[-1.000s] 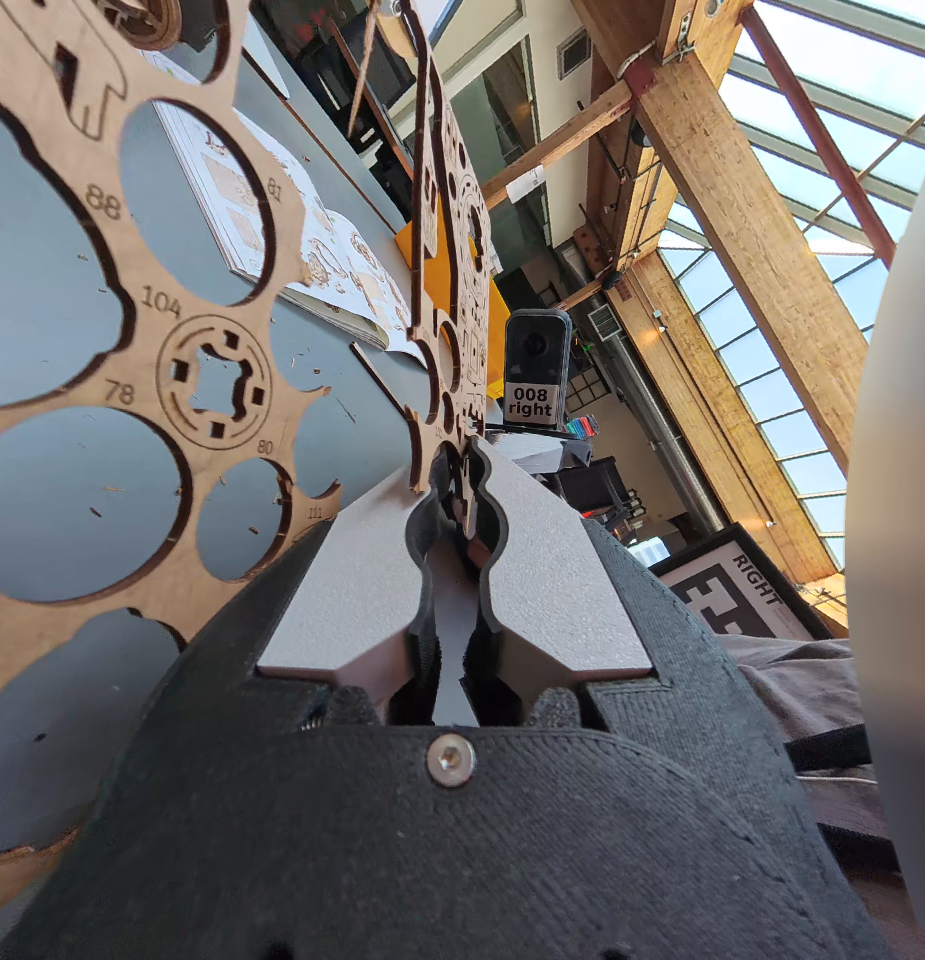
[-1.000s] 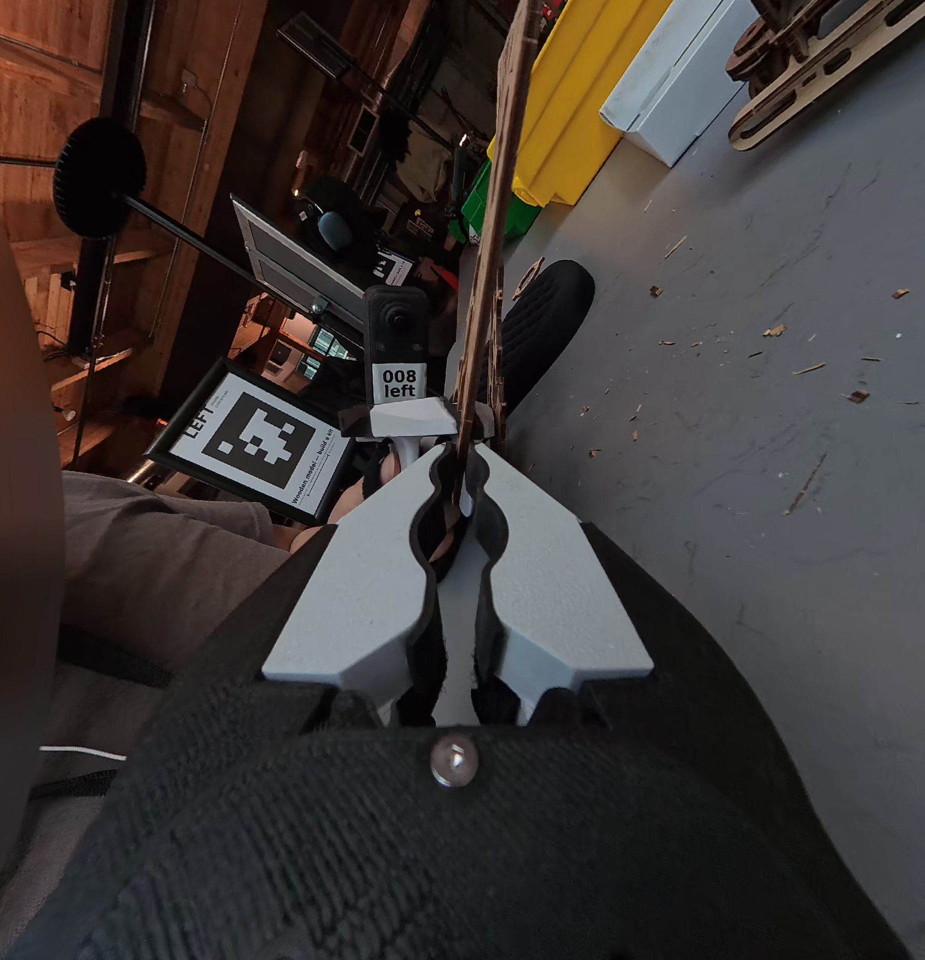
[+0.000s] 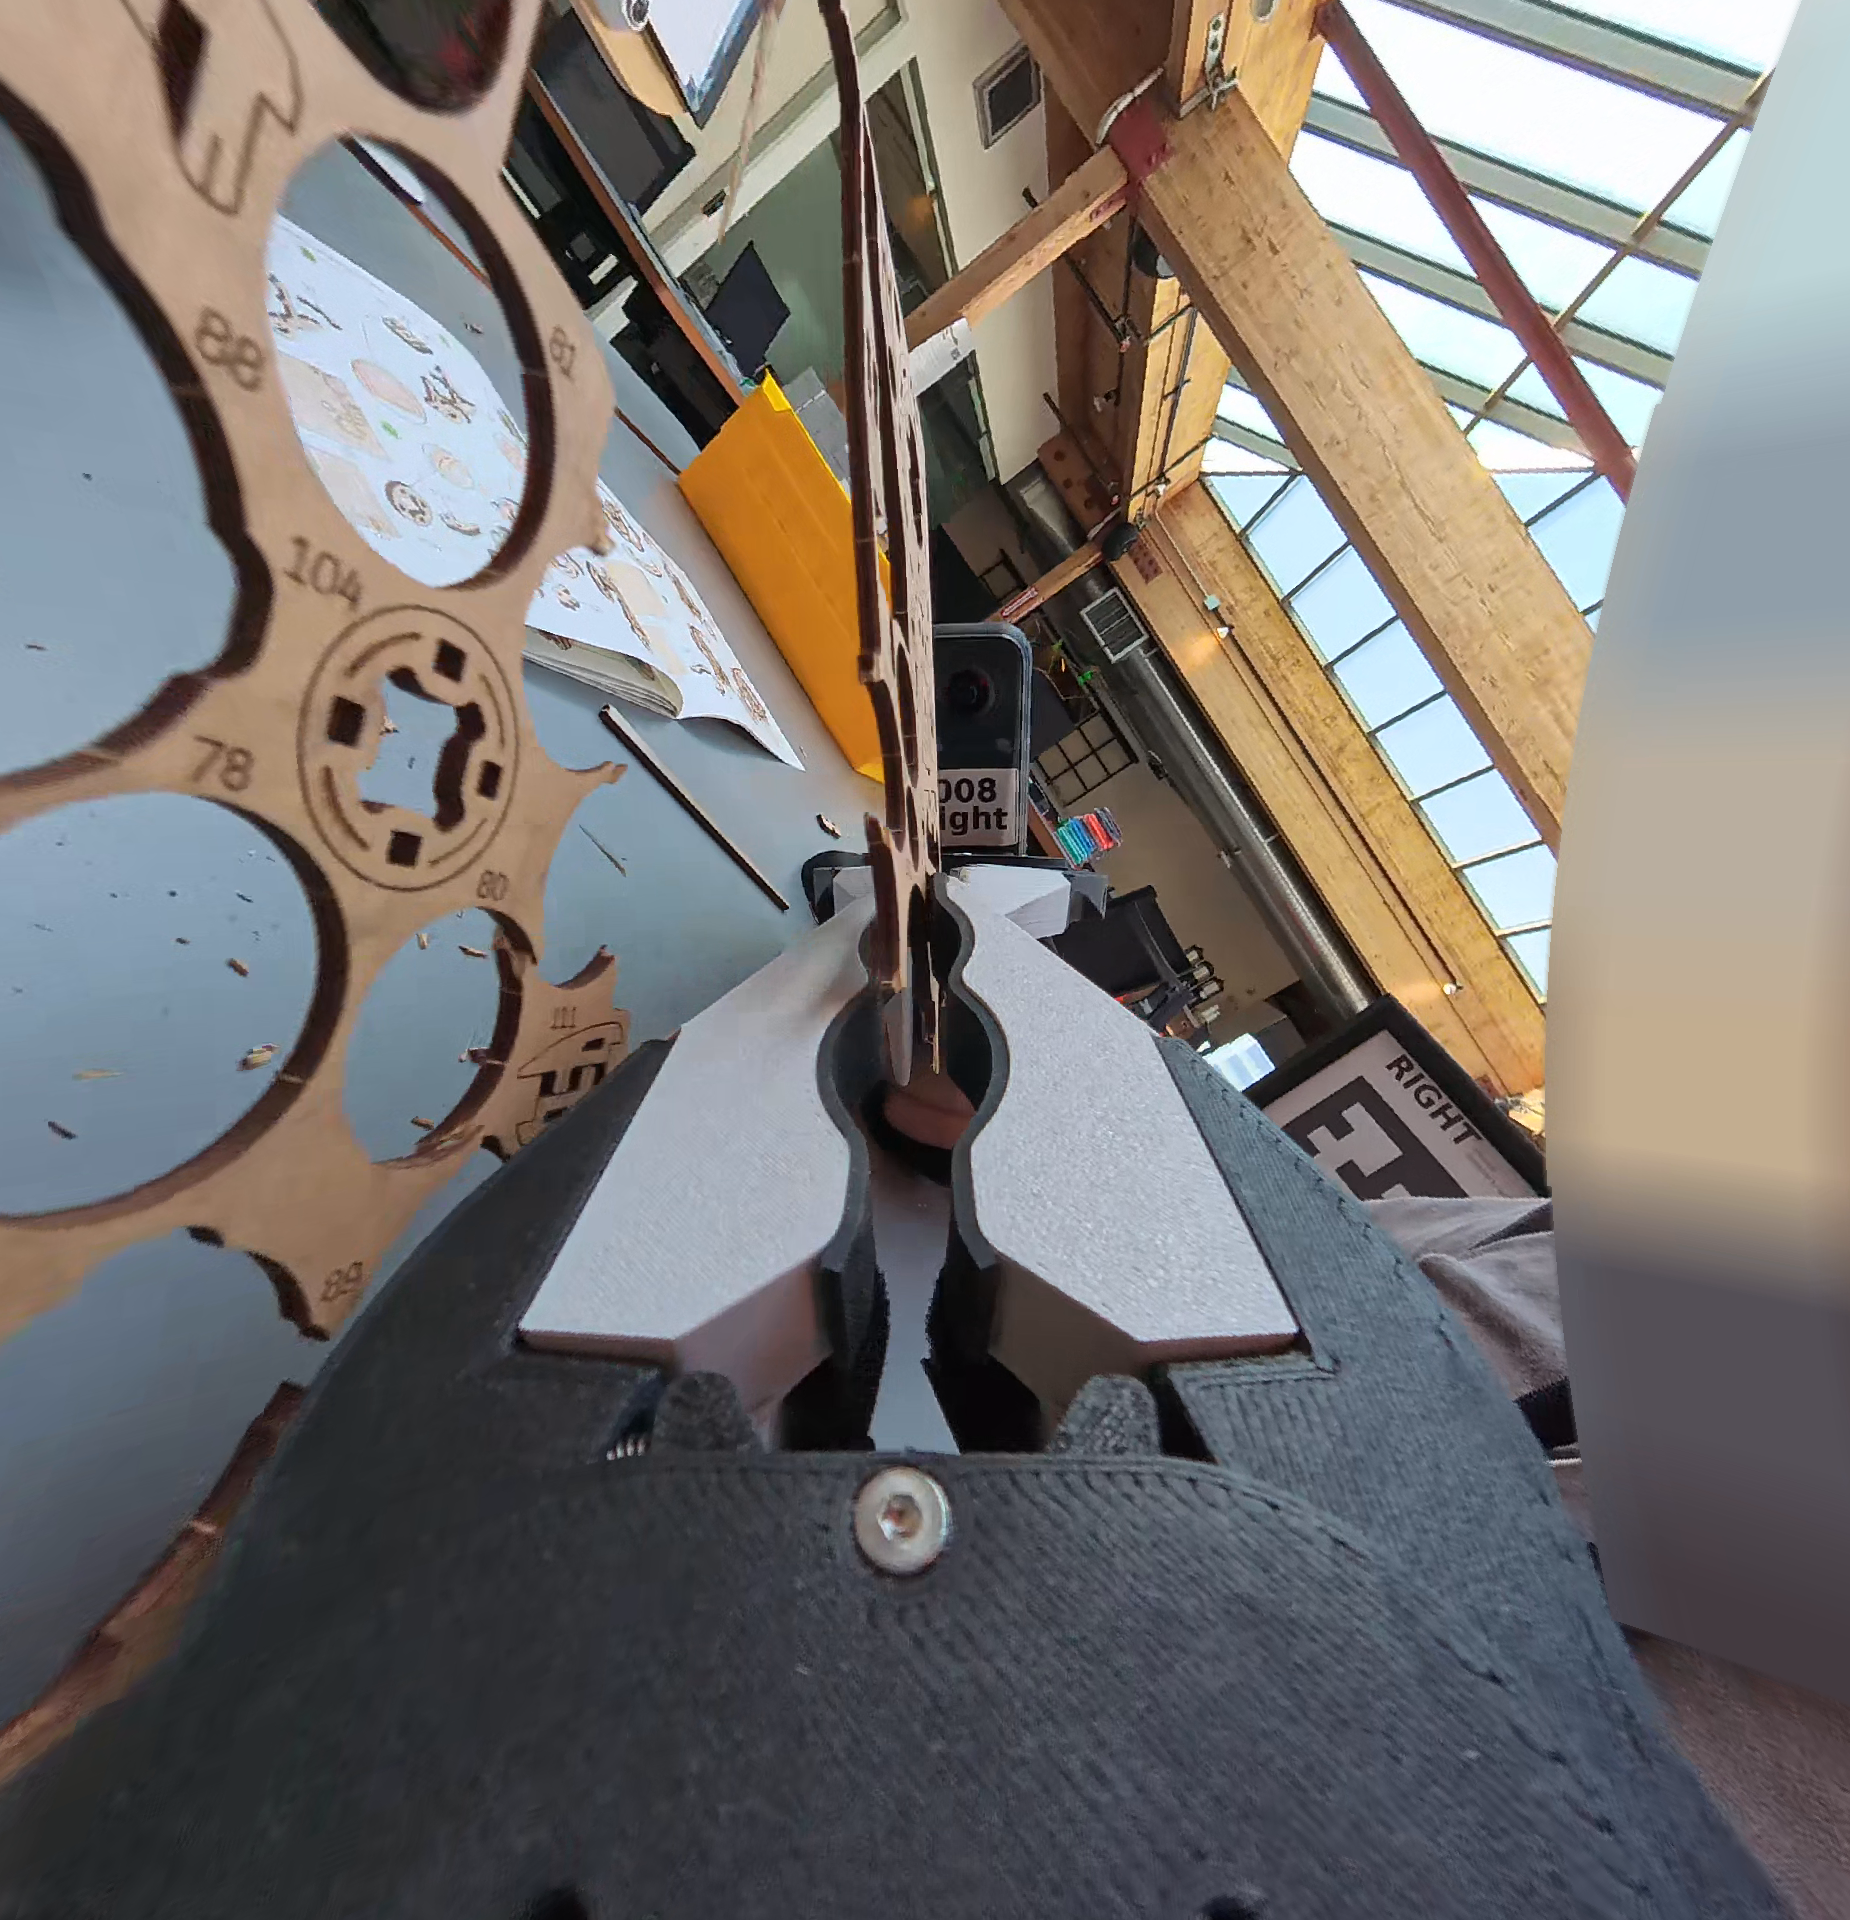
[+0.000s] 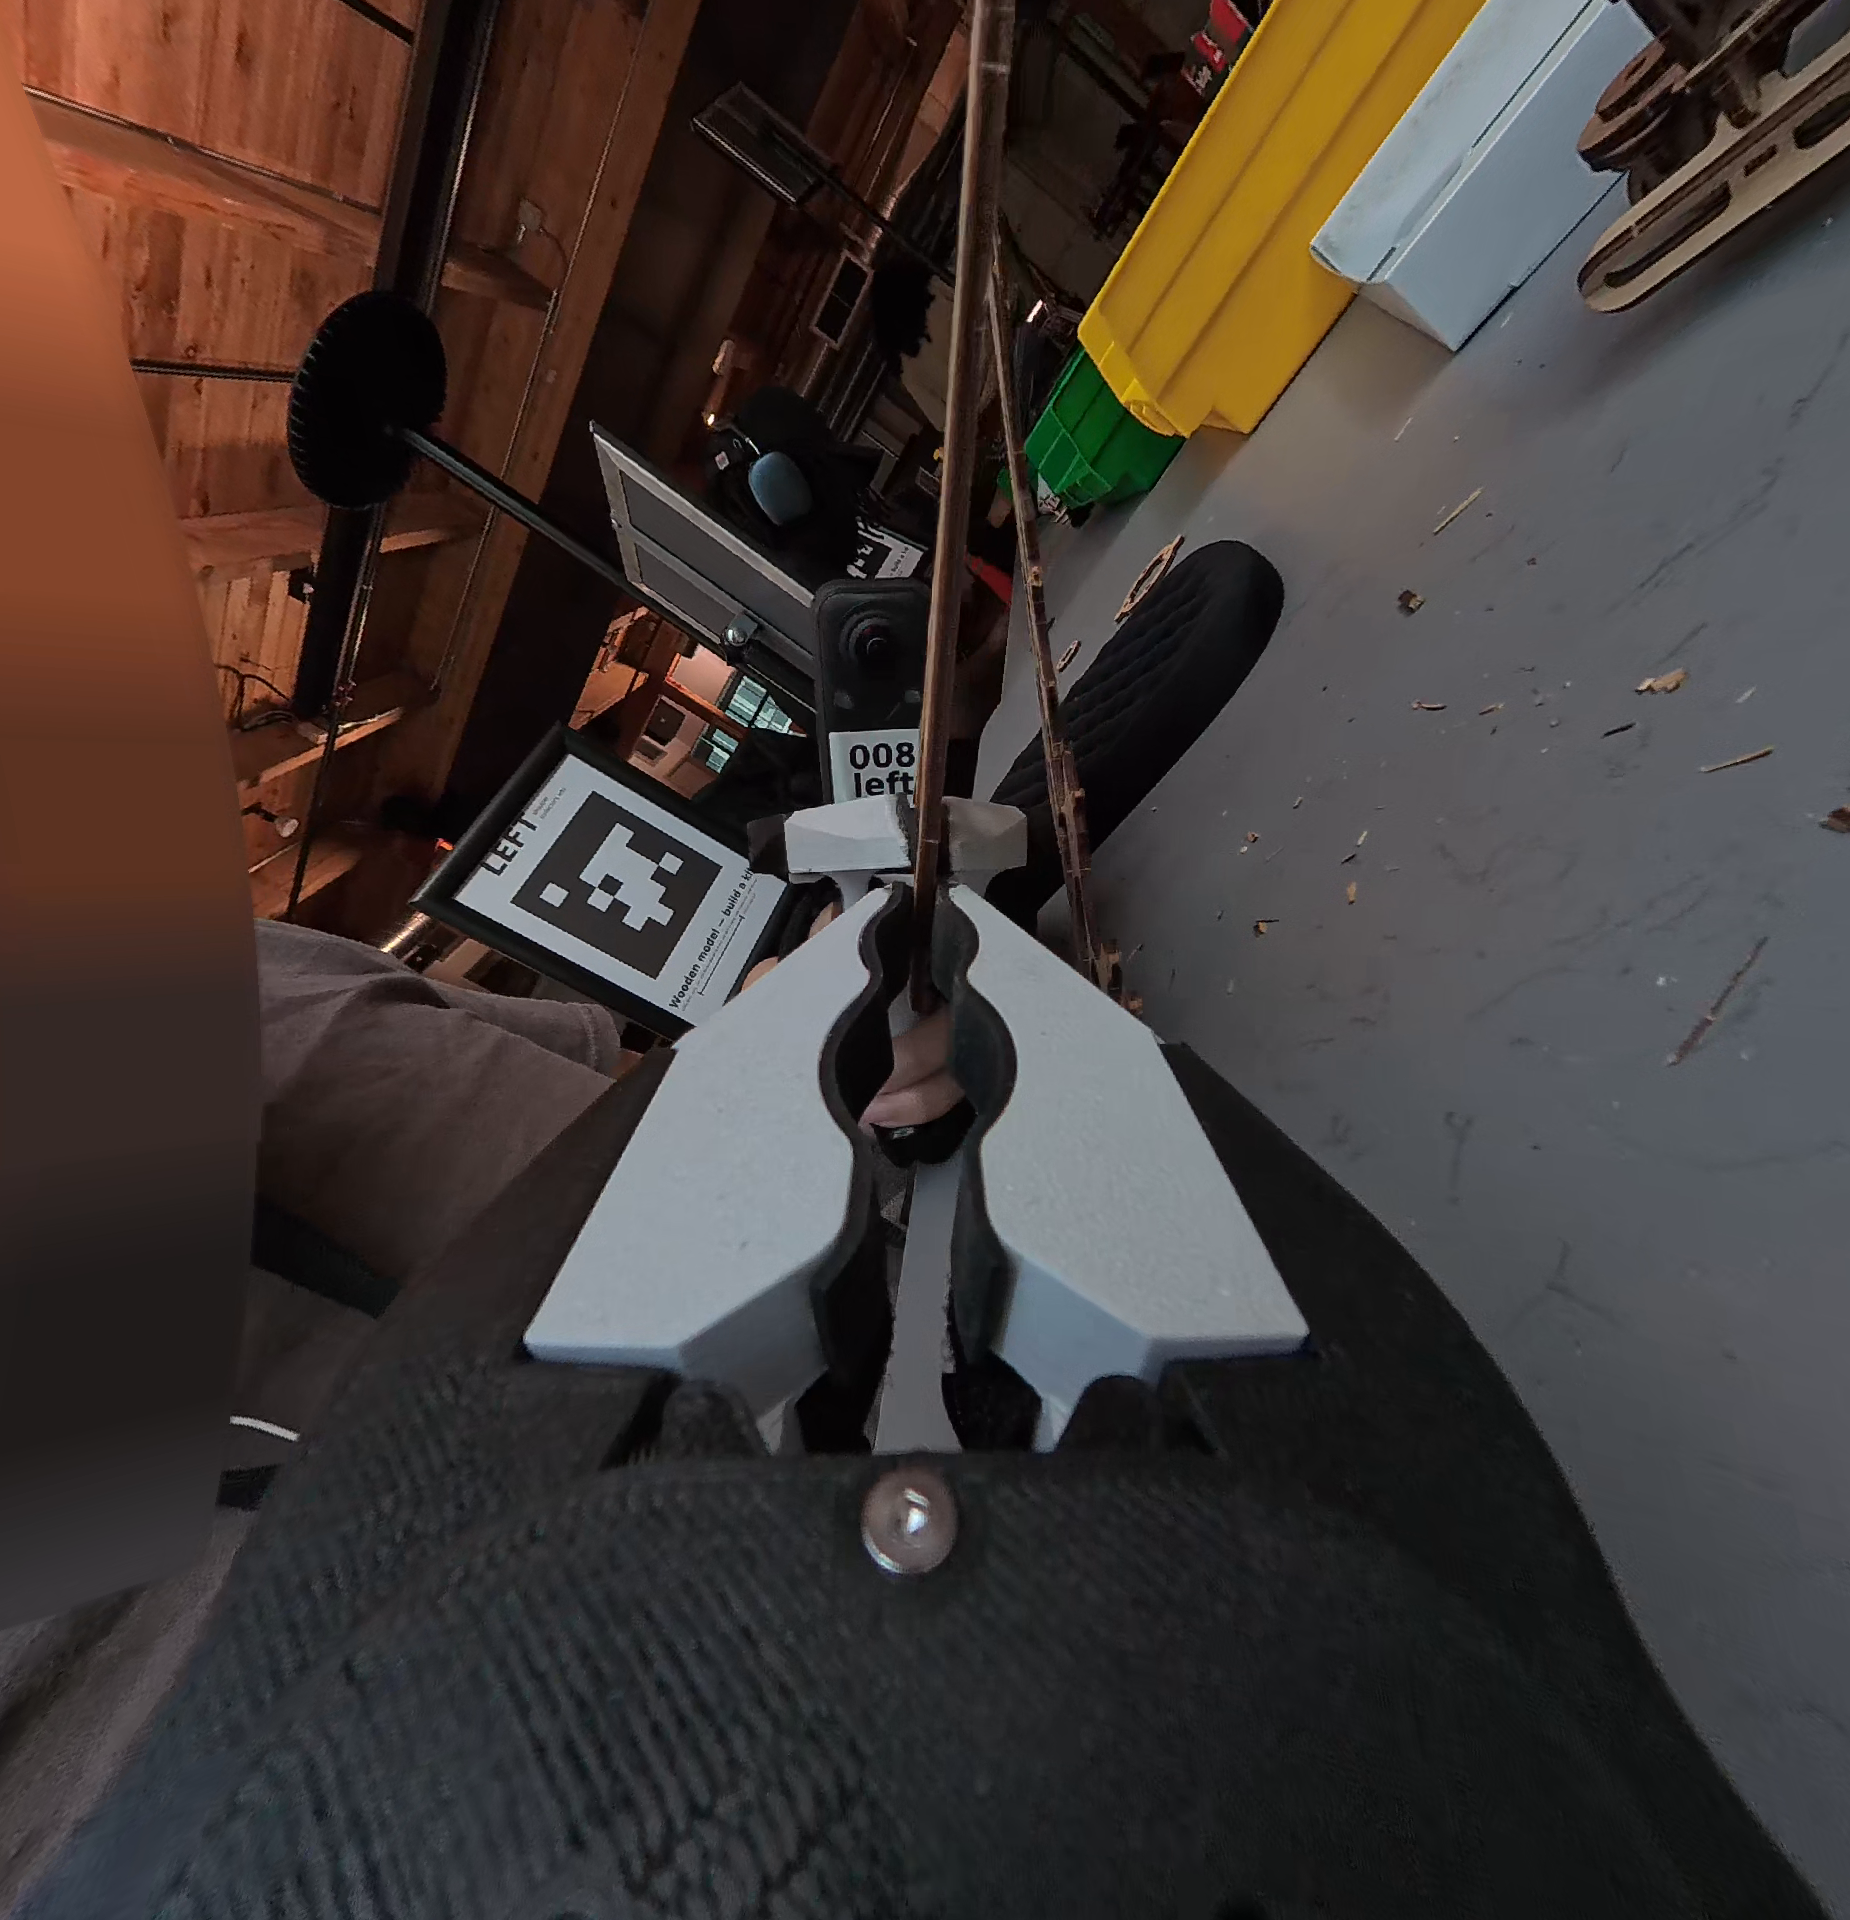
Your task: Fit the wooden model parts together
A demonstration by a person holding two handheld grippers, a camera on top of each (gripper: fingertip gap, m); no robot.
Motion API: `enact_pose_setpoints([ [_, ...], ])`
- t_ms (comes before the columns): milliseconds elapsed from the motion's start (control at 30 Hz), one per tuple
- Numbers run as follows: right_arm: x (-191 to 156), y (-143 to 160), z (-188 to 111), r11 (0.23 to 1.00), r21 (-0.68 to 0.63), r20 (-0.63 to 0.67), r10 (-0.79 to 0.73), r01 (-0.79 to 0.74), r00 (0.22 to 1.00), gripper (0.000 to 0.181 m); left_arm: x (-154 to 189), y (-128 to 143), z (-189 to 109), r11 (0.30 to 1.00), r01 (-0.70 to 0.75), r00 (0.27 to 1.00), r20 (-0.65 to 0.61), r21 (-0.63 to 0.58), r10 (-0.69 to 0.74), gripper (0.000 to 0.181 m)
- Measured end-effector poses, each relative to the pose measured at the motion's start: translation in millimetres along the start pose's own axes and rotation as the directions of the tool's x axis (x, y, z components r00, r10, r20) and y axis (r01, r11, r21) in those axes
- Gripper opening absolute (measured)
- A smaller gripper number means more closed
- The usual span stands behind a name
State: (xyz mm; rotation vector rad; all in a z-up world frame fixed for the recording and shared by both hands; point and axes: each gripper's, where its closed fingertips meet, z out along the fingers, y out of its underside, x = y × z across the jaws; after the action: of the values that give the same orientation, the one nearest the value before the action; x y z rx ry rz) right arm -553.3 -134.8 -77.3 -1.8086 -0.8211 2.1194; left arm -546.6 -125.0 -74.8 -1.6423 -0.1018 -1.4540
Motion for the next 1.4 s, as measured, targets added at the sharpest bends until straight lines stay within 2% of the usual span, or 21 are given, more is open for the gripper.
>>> enact_pose_setpoints([
  [200, 3, -1, 0, 1.0, 0.003, -0.022, -0.005, 0.005, 1.0, 0.001, -1, 1, -1, 1.0, -0.01, 1.0, 0.017, -0.004, 0.01, 0.001],
  [333, 13, -26, -11, 0.986, 0.162, -0.06, 0.041, -0.031, 0.997, 0.008, -9, 2, -1, 1.0, -0.026, 0.996, 0.084, -0.009, 0.026, 0.0],
  [500, 15, -21, -4, 0.987, 0.147, -0.067, 0.076, -0.065, 0.995, 0.023, -16, 5, 1, 0.999, -0.02, 0.991, 0.134, -0.029, 0.024, 0.001],
  [600, 22, -27, -5, 0.978, 0.179, -0.072, 0.119, -0.105, 0.99, 0.017, -16, 15, 5, 0.996, 0.003, 0.991, 0.136, -0.094, 0.009, 0.004],
  [633, 25, -27, -5, 0.978, 0.171, -0.081, 0.134, -0.119, 0.988, 0.003, -15, 15, 5, 0.996, 0.002, 0.991, 0.135, -0.09, 0.01, 0.004],
  [667, 24, -26, -4, 0.98, 0.16, -0.078, 0.133, -0.119, 0.988, 0.001, -17, 14, 4, 0.997, 0.001, 0.989, 0.149, -0.079, 0.011, 0.006],
  [767, 25, -22, -2, 0.992, 0.095, -0.097, 0.098, -0.089, 0.99, 0.001, -18, 19, 1, 0.994, 0.064, 0.986, 0.161, -0.086, -0.049, 0.011],
  [867, 31, -13, -3, 0.995, -0.004, -0.142, 0.102, -0.103, 0.985, 0.0, -13, 34, -10, 0.964, 0.228, 0.967, 0.147, -0.141, -0.207, 0.016],
  [967, 33, -5, -4, 0.988, -0.094, -0.143, 0.109, -0.123, 0.984, 0.0, 5, 38, -28, 0.925, 0.302, 0.952, 0.119, -0.229, -0.282, 0.006],
  [1067, 39, 3, -5, 0.973, -0.181, -0.162, 0.115, -0.144, 0.98, 0.001, 28, 20, -45, 0.931, 0.185, 0.982, 0.096, -0.313, -0.163, 0.0],
  [1133, 40, 3, -4, 0.968, -0.206, -0.158, 0.116, -0.147, 0.981, 0.001, 37, -2, -50, 0.921, 0.003, 0.995, 0.09, -0.39, 0.035, 0.003],
  [1167, 40, 3, -3, 0.965, -0.223, -0.152, 0.107, -0.14, 0.983, 0.001, 37, -16, -50, 0.889, -0.134, 0.98, 0.076, -0.437, 0.186, 0.006],
  [1200, 41, 3, -2, 0.962, -0.242, -0.149, 0.092, -0.127, 0.984, 0.001, 30, -30, -47, 0.828, -0.28, 0.934, 0.064, -0.487, 0.353, 0.016],
  [1267, 41, 3, 0, 0.958, -0.275, -0.14, 0.047, -0.085, 0.989, 0.001, 7, -61, -35, 0.613, -0.523, 0.756, 0.009, -0.592, 0.655, 0.041],
  [1300, 41, 3, 1, 0.955, -0.292, -0.139, 0.019, -0.059, 0.99, 0.002, -5, -72, -25, 0.493, -0.594, 0.669, -0.049, -0.636, 0.742, 0.054],
  [1333, 42, 2, 1, 0.953, -0.302, -0.14, -0.012, -0.031, 0.99, 0.002, -15, -77, -15, 0.386, -0.624, 0.614, -0.12, -0.68, 0.781, 0.059],
  [1367, 41, 1, 1, 0.951, -0.31, -0.136, -0.043, -0.001, 0.99, 0.002, -25, -76, -5, 0.304, -0.621, 0.603, -0.193, -0.723, 0.774, 0.063],
  [1400, 40, 0, 2, 0.949, -0.315, -0.127, -0.07, 0.027, 0.989, 0.002, -33, -71, 4, 0.255, -0.591, 0.635, -0.246, -0.765, 0.732, 0.067],
])
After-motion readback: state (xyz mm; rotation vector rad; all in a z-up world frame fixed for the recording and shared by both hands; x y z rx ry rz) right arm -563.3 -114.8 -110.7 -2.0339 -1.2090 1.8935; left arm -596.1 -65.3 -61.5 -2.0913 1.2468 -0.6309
